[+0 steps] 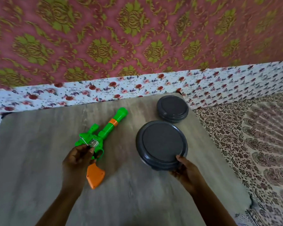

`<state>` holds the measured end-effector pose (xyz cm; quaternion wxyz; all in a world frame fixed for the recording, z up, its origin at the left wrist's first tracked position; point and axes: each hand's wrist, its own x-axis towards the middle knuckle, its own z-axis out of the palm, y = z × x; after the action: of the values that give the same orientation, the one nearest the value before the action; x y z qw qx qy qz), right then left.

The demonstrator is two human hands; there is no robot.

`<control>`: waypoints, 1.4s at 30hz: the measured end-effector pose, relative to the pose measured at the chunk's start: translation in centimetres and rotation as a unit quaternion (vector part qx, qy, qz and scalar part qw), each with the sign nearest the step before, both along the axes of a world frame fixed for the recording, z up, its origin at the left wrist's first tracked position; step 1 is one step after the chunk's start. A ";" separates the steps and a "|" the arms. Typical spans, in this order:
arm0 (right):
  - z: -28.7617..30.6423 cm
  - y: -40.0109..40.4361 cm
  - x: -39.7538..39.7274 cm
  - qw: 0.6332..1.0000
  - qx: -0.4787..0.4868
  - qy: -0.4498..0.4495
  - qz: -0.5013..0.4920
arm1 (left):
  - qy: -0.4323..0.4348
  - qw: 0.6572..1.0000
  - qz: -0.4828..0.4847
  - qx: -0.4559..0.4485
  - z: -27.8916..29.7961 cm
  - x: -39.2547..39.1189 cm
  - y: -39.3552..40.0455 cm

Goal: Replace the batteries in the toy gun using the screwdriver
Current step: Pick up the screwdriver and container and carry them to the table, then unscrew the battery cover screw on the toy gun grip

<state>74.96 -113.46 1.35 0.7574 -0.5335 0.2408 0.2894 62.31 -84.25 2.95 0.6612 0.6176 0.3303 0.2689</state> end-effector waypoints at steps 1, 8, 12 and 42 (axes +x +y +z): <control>-0.4 -1.1 0.4 1.000 0.002 0.003 -0.009 | 0.000 1.000 -0.002 0.004 0.3 0.1 -0.9; -1.7 -5.9 2.1 0.999 -0.008 -0.002 -0.046 | -0.014 1.000 0.014 0.024 0.8 -0.5 -2.9; -2.7 -6.7 1.8 0.998 -0.006 -0.022 -0.050 | -0.034 0.998 0.029 0.035 1.3 -0.3 -3.6; -11.7 19.3 -5.1 0.795 -0.086 -0.559 0.222 | -0.235 0.948 0.183 0.114 -11.4 -0.7 4.5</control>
<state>69.90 -94.19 -10.32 0.6263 -0.7040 -0.3253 0.0791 61.57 -79.79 -8.41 0.5846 0.5370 0.2402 0.5587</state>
